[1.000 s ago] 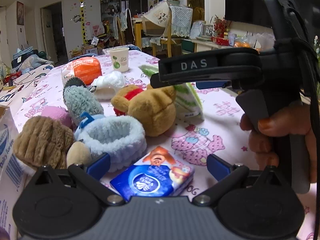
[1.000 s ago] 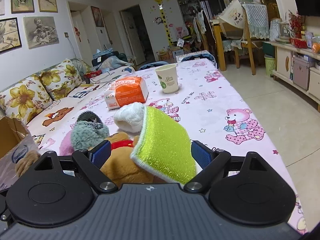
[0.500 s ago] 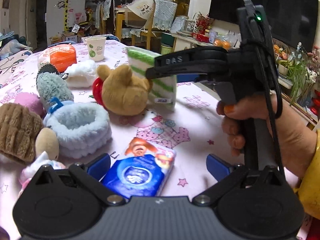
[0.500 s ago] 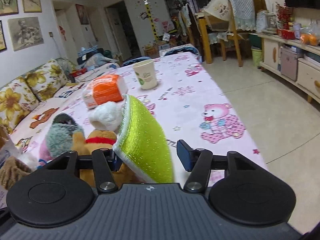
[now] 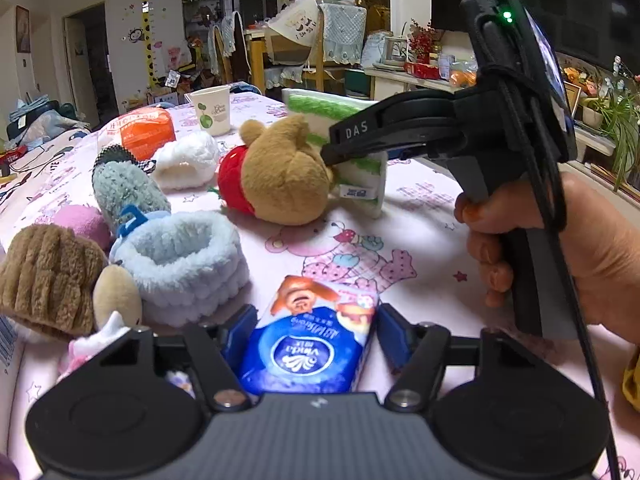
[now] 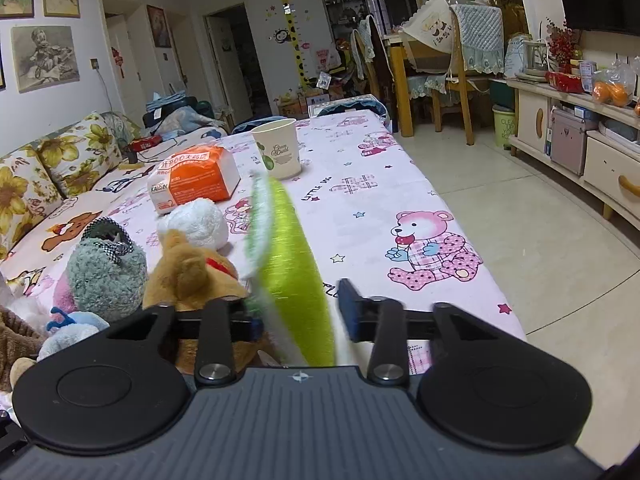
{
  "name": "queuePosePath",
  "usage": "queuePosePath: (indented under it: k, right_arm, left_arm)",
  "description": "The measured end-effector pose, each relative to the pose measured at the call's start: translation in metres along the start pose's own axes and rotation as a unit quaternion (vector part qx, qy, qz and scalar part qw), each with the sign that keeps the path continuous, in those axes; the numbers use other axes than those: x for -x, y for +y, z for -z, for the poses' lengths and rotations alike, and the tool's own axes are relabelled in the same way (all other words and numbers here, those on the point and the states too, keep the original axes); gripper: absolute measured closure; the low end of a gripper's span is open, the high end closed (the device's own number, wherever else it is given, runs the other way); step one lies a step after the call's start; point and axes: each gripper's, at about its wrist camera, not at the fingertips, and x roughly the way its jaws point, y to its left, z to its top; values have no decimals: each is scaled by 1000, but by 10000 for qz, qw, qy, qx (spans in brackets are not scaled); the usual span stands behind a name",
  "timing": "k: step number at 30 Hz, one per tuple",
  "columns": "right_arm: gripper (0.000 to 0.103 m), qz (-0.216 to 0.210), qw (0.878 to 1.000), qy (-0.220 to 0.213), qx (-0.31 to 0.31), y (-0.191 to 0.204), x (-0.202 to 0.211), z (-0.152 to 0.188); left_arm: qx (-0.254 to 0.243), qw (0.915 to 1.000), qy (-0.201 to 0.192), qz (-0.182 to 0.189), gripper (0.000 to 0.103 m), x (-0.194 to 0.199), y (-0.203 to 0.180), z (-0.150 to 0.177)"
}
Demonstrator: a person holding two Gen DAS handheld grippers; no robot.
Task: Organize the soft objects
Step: 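Grasp green sponge with right tool while left tool grasps Vinda tissue pack, then carry sponge in right tool while left tool carries tissue pack to the box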
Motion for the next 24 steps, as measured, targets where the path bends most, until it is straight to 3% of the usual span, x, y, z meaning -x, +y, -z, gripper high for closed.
queuePosePath:
  k: [3,6,12,24]
  right_arm:
    - [76,64,10000,-55,47,-2,-1,-1]
    - [78,40,10000,-61,-35,-5,-1,-1]
    - [78,119,9997,-198,-5,-4,6,-4]
    - [79,24,9992,-403,-29,4,26,-10]
  left_arm:
    - [103,9999,-39,-50,42,1,1,0]
    - [280,9996,-81,-55,43,4,3,-2]
    - [720,9972,-216,-5,43,12,17,-5]
    - [1084,9910,-781,-37,43,45,34,-16]
